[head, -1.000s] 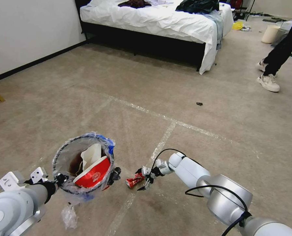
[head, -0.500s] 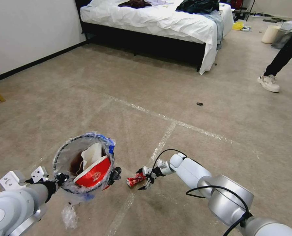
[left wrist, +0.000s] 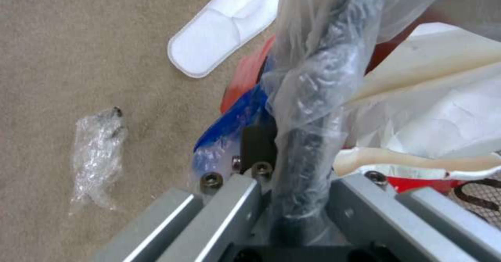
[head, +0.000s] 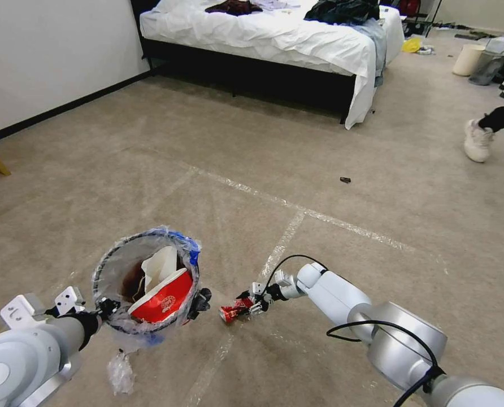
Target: Pick up the trash bin and place the garbage on the floor into it.
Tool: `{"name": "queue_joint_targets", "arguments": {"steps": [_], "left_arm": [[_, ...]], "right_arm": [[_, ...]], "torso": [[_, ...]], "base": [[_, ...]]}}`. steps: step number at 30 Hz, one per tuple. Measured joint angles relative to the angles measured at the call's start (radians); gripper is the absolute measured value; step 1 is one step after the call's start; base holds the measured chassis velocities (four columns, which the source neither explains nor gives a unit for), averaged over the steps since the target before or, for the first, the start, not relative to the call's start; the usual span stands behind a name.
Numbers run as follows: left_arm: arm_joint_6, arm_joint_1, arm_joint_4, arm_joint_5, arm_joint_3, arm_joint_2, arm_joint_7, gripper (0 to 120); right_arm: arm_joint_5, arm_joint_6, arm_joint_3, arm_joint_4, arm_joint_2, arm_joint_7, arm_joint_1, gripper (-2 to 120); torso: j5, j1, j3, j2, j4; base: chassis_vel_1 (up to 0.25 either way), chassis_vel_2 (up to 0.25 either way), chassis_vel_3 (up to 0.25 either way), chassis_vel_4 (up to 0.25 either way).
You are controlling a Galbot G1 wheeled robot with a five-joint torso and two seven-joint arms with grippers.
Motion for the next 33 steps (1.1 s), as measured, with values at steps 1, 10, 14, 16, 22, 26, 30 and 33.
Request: {"name": "queue_joint_targets", "arguments": {"steps": [1,10,14,16,22,26,30,33], "left_arm": [[0.0,0.001,-0.002,0.0,0.0,0.0,0.0,0],[-0.003,0.002,-0.006,0.006,0.003,0.002,0.001,0],[-0.004,0.002,-0.008,0.008,0.005,0.002,0.002,0],[-0.004,0.002,-0.009,0.009,0.005,0.002,0.002,0],[-0.005,0.003,-0.012,0.02,0.006,0.001,0.004,0],[-0.005,0.004,-0.013,0.028,0.008,0.0,0.008,0],[-0.006,0.005,-0.013,0.028,0.007,0.003,0.008,0],[-0.006,0.005,-0.013,0.029,0.005,0.006,0.008,0]], "right_arm": [[0.001,0.0,-0.001,0.005,-0.005,0.001,-0.001,33],[0.024,0.0,-0.015,0.031,-0.028,-0.001,-0.006,2],[0.025,0.0,-0.016,0.04,-0.038,-0.001,-0.006,0],[0.025,0.0,-0.017,0.043,-0.041,-0.001,-0.006,0],[0.026,0.008,-0.016,0.05,-0.05,0.012,-0.009,0],[0.037,0.009,-0.013,0.059,-0.053,0.012,-0.011,0],[0.056,0.009,-0.012,0.066,-0.056,0.008,-0.012,0],[0.128,0.013,-0.008,0.095,-0.065,0.003,-0.016,0]], "torso": [[0.0,0.0,0.0,0.0,0.0001],[-0.0002,0.0,0.0,0.0,-0.0002],[-0.0001,0.0,0.0,0.0,-0.0001],[0.0,0.0,0.0,0.0,0.0],[-0.0002,0.0,0.0,0.0,-0.0002],[-0.0004,0.0,0.0,0.0,-0.0003],[-0.0006,0.0,0.0,0.0,-0.0003],[-0.0009,0.001,0.001,0.0,-0.0008]], "base": [[0.0,0.0,0.0,0.0],[0.0,0.0,0.0,0.0],[0.0,0.0,0.0,0.0],[0.0,0.0,0.0,0.0],[0.0,0.0,0.0,0.0],[0.0,0.0,0.0,0.0],[0.0,0.0,0.0,0.0],[0.0,0.0,0.0,0.0]]}}
